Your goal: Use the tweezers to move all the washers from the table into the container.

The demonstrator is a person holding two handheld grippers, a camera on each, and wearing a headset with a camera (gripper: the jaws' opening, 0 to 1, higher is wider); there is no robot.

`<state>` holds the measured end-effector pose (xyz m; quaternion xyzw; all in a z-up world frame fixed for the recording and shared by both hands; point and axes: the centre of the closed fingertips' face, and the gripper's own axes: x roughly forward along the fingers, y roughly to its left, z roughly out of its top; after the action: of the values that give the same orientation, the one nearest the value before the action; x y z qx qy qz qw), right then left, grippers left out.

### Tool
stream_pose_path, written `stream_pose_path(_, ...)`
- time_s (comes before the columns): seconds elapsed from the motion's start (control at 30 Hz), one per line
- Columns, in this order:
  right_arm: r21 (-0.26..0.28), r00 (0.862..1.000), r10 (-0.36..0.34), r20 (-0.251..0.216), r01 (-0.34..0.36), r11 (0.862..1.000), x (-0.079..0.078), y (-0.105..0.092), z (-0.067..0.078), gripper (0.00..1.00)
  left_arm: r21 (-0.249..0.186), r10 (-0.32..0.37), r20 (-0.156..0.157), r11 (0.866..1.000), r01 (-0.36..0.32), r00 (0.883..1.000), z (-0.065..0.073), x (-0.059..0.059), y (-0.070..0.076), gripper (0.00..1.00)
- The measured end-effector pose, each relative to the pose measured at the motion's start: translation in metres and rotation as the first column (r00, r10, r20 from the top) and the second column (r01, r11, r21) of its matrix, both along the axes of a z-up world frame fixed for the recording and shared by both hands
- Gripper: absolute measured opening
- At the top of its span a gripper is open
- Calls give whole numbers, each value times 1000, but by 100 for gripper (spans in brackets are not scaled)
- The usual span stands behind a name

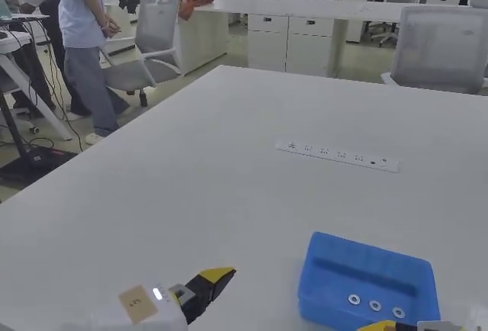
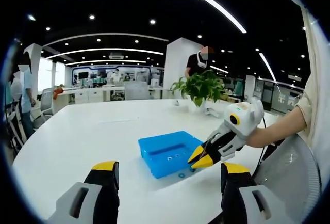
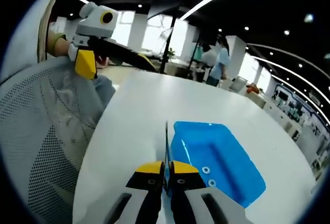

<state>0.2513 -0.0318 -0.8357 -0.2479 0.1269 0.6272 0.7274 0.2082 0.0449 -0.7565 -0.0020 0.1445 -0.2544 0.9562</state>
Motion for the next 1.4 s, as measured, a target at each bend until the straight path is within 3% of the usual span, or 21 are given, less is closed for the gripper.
stream_pose_path(0.1,26,999,-2,-50,3,1000,-12,1,1,1,3,-1,-3,1000,1,1000,-1,0,0,82)
stream_pose_path(0.2,58,992,-19,-127,26,998,-20,1,3,1,6,-4,-4,1000,4,1000,-1,0,0,82)
stream_pose_path(0.23,85,984,-39,-172,54,995,-21,0,4,1,7,-4,-5,1000,4,1000,-1,0,0,82)
stream_pose_path(0.27,112,975,-63,-214,89,990,-20,0,6,1,7,-4,-5,1000,4,1000,-1,0,0,82)
stream_pose_path(0.3,137,952,-104,-287,148,980,-16,-2,9,1,8,-3,-5,1000,3,1000,-2,0,0,82)
stream_pose_path(0.37,184,916,-146,-375,227,956,-7,-4,16,2,9,-3,-5,1000,3,1000,-2,0,0,82)
stream_pose_path(0.4,185,905,-163,-393,251,950,-3,-6,17,3,9,-3,-4,1000,4,1000,-2,-1,0,82)
stream_pose_path(0.57,169,896,-173,-410,261,950,4,-5,15,3,16,-7,-7,1000,7,1000,-3,-1,-1,82)
stream_pose_path(0.73,121,901,-182,-393,247,961,0,-4,3,4,17,-3,-7,1000,3,1000,-3,-1,0,82)
stream_pose_path(1.03,114,920,-156,-360,210,971,-4,-4,3,4,26,-8,-12,1000,9,1000,-4,-1,0,81)
stream_pose_path(1.1,104,932,-141,-333,185,977,-8,-4,3,4,26,-7,-14,1000,7,1000,-4,-1,0,81)
stream_pose_path(1.17,78,956,-109,-274,135,988,-12,-2,2,4,27,-8,-12,1000,8,1000,-4,-1,0,81)
stream_pose_path(1.27,37,979,-73,-191,81,996,-15,0,1,3,28,-8,-12,1000,8,1000,-4,-1,0,81)
stream_pose_path(1.4,27,982,-61,-178,67,997,-16,3,-1,2,30,-8,-13,1000,8,1000,-4,-1,0,81)
